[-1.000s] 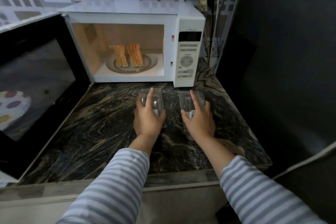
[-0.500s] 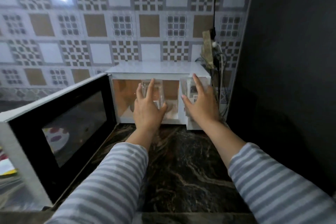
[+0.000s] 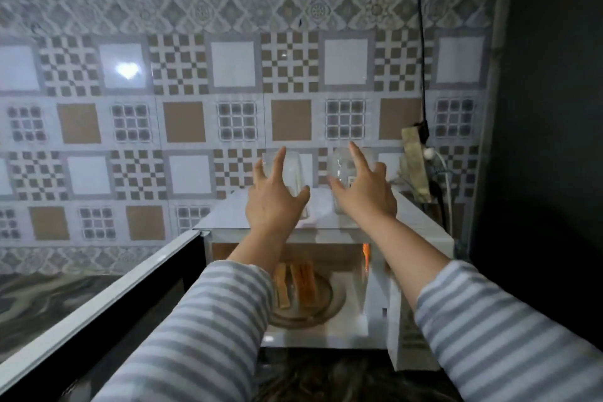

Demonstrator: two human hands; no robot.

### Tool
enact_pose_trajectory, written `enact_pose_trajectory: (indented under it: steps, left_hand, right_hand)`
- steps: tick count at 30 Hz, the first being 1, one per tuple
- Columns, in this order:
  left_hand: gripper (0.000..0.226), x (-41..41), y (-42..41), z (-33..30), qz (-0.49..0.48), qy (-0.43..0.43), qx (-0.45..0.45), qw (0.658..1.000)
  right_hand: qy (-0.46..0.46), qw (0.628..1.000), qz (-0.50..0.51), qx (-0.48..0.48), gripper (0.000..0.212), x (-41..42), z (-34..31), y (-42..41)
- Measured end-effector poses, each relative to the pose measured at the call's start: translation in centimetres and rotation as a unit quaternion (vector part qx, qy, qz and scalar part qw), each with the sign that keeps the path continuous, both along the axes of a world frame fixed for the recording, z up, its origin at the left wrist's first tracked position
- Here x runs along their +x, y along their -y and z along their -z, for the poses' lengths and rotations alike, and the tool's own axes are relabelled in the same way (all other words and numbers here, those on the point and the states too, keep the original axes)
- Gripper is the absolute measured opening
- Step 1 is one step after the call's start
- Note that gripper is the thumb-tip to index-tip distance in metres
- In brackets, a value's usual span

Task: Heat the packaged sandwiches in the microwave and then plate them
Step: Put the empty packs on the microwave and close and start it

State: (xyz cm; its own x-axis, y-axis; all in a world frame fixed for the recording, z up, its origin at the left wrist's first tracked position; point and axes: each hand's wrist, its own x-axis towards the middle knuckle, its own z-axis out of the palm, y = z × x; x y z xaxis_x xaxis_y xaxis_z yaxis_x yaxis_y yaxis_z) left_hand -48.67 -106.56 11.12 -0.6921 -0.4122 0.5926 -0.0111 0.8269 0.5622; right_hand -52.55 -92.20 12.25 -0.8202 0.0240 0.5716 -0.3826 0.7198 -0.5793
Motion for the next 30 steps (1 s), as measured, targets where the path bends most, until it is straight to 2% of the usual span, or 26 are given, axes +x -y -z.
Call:
enact_pose_trajectory:
  steps: [9,20,23,27,30]
  left_hand:
    - [0.084,-8.1,4.3,0.8,0.029,0.114,0.027,0.993]
    - [0.085,-9.5,5.0,0.4,0.024,0.180,-0.006,0.983]
    - [0.080,-8.4,5.0,-0.1,0.016,0.161,-0.031,0.986]
    - [0.072,-4.6,4.4,0.3,0.014,0.100,-0.047,0.994]
    - [0.069,-0.4,3.1,1.7,0.016,0.105,-0.048,0.993]
  right_hand:
    - [0.100,0.994,0.023,0.039,0.070,-7.5,1.5,4.1]
    - [0.160,0.978,0.043,0.125,0.077,-7.5,0.7,4.7]
    - [0.142,0.977,0.054,0.147,0.079,-6.2,-0.2,4.2]
    - [0.115,0.978,0.067,0.161,0.066,-2.3,-0.1,3.2]
    - [0.117,0.973,0.061,0.188,0.059,1.8,1.2,2.2]
